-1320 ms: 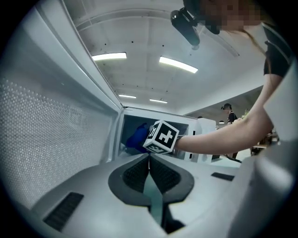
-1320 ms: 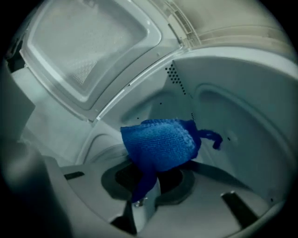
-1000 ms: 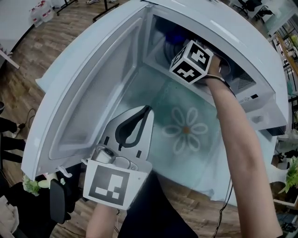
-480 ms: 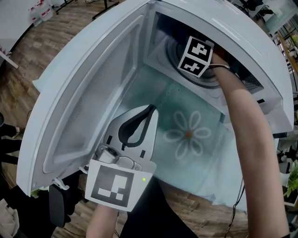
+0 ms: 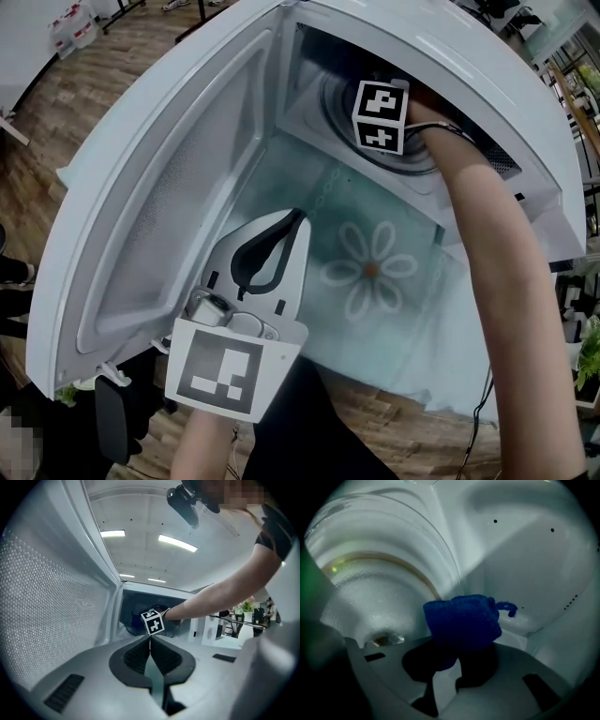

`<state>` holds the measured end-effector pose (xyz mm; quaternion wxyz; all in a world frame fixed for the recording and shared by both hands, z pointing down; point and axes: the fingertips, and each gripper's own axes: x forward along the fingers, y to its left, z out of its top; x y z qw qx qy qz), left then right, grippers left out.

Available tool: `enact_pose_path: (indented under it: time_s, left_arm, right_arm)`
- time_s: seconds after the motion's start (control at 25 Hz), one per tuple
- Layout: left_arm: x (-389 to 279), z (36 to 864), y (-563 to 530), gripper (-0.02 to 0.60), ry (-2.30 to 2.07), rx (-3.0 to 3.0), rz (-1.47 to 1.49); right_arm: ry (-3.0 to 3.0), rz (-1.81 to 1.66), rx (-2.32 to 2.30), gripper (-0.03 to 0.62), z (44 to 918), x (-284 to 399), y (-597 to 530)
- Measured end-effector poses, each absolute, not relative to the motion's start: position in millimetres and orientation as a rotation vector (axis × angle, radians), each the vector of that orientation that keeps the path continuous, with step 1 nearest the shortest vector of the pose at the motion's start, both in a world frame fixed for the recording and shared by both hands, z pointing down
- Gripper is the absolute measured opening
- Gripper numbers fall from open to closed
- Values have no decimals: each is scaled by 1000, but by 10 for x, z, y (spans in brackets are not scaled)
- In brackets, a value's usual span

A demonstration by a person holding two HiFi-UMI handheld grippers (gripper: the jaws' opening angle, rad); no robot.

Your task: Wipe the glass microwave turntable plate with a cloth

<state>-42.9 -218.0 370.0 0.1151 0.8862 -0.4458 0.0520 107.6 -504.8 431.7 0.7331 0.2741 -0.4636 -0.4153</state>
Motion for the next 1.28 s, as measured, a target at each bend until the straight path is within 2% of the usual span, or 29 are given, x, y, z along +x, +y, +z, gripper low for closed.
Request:
enact_pose_path:
  time_s: [0.88, 1.12, 1.28]
  left_arm:
    - [-312, 3690, -2169, 8, -1283, 2612, 169]
    - [-338, 3694, -2154, 8, -1283, 2608, 156]
    - [-361, 3684, -2134, 8, -1284, 2606, 149]
  right_arm:
    - [-562, -539, 284, 55, 4405, 2393, -4378]
    - [-557, -538, 292, 55, 4339, 2395, -4373]
    - [-636, -630, 458, 55, 4122, 2150, -4548]
